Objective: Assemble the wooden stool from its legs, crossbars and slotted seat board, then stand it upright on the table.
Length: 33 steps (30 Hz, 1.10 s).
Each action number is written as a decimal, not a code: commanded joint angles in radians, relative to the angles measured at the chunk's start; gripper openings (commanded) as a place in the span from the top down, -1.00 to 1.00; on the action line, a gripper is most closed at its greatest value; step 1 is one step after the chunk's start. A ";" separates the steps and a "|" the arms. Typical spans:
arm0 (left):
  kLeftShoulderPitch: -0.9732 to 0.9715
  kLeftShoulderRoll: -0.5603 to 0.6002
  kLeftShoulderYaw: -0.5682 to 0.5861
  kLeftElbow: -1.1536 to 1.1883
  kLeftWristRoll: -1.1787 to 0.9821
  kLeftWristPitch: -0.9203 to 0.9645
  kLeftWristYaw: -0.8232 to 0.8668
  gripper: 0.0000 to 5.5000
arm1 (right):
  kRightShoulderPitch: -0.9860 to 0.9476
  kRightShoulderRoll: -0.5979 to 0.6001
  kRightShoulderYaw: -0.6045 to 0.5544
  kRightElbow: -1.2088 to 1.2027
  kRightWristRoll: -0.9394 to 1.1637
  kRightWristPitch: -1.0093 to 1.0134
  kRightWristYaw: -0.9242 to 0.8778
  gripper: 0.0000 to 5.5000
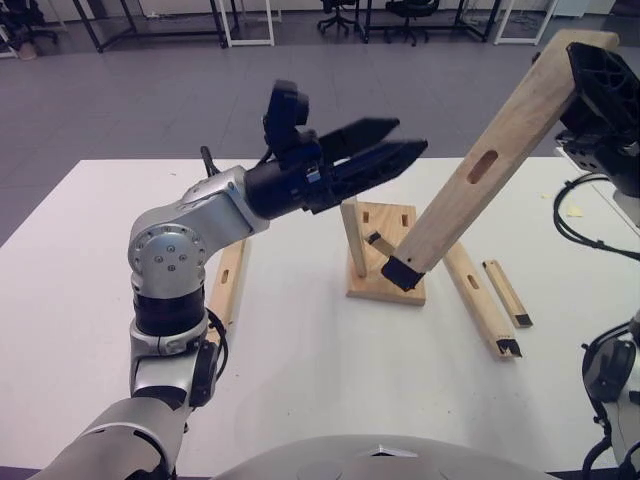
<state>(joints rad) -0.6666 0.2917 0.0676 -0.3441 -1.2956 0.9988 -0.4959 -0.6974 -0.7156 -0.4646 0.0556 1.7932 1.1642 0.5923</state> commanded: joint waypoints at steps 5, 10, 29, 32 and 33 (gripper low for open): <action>-0.005 0.008 -0.075 -0.021 -0.205 0.108 -0.047 -0.38 | -0.172 0.083 0.130 -0.032 -0.091 -0.023 0.150 0.27; 0.026 0.028 -0.073 -0.021 -0.221 0.090 -0.061 -0.09 | -0.170 0.081 0.148 -0.049 -0.155 -0.029 0.196 0.27; 0.108 0.046 -0.120 -0.024 -0.058 0.018 -0.080 0.62 | -0.130 0.128 0.181 -0.112 -0.226 -0.057 0.016 0.08; 0.118 0.052 -0.141 -0.051 0.039 -0.010 -0.054 0.62 | -0.064 0.109 0.170 -0.167 -0.204 -0.052 -0.138 -0.11; 0.126 0.050 -0.147 -0.058 0.060 -0.016 -0.049 0.62 | -0.046 0.098 0.167 -0.173 -0.183 -0.045 -0.187 -0.13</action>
<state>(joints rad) -0.5504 0.3384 -0.0670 -0.3768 -1.2789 0.9985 -0.5603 -0.7780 -0.5898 -0.2910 -0.0980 1.5802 1.1053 0.4888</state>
